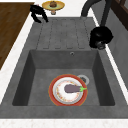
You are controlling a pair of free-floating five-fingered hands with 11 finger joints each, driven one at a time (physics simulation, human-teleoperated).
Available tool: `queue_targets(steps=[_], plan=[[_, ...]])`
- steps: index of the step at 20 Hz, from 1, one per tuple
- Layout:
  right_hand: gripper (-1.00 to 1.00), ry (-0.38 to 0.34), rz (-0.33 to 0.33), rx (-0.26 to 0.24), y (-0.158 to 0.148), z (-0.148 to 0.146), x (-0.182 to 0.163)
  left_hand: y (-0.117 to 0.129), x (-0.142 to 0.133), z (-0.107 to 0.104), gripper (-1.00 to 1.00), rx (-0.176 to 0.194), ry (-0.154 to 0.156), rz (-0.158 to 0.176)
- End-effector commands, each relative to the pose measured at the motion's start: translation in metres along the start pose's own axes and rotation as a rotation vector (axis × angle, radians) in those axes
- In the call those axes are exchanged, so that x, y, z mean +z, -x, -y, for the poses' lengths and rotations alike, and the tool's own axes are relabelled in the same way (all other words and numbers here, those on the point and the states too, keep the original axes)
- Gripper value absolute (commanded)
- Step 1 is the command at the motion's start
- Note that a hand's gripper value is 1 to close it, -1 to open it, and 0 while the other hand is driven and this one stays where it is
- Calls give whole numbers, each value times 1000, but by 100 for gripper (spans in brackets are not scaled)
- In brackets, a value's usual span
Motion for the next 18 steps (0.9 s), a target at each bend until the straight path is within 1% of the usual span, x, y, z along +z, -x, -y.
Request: queue_targets(steps=[1,18], plan=[[100,25,-21,-73,14,-15,14,0,0,0,0,0,0,0],[100,62,1,-151,23,-19,16,0,0,0,0,0,0,0]])
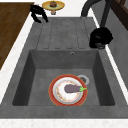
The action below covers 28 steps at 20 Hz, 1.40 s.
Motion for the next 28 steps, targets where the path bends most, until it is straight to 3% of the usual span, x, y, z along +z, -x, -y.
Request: queue_targets(steps=[1,6,9,10,11,12,15,17,24,28], plan=[[100,32,-16,-72,16,-14,14,0,0,0,0,0,0,0],[100,-18,12,-92,21,-9,6,0,0,0,0,0,0,0],[100,-24,87,-116,27,-9,11,0,0,0,0,0,0,0],[100,-25,103,-116,28,-8,10,0,0,0,0,0,0,0],[100,-19,120,-78,21,-2,4,0,0,0,0,0,0,0],[-100,-30,126,-46,14,4,0,0,0,0,0,0,0,0],[-100,-37,117,-16,13,15,-4,0,0,0,0,0,0,0],[-100,10,126,9,19,34,14,0,0,0,0,0,0,0],[-100,-28,95,-11,38,54,58,0,0,0,0,0,0,0],[-100,-91,70,-16,46,61,73,0,0,0,0,0,0,0]])
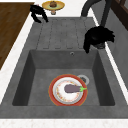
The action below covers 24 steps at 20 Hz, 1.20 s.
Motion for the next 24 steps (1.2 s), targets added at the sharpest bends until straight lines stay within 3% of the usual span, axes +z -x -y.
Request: queue_targets(steps=[1,16,24], plan=[[-100,-89,-59,-7,6,3,16,0,0,0,0,0,0,0],[-100,-316,-247,-37,15,0,68,0,0,0,0,0,0,0],[-100,-327,-372,-13,14,-35,96,0,0,0,0,0,0,0]])
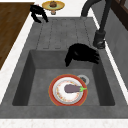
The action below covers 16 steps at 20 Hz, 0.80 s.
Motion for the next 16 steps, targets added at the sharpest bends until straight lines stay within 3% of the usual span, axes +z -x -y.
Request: queue_targets(steps=[1,8,12,16], plan=[[-100,-49,-84,9,2,-17,8,0,0,0,0,0,0,0],[-100,-41,-114,24,33,-55,22,0,0,0,0,0,0,0],[-100,-84,-121,44,50,-70,30,0,0,0,0,0,0,0],[-100,-144,-201,42,51,-86,37,0,0,0,0,0,0,0]])
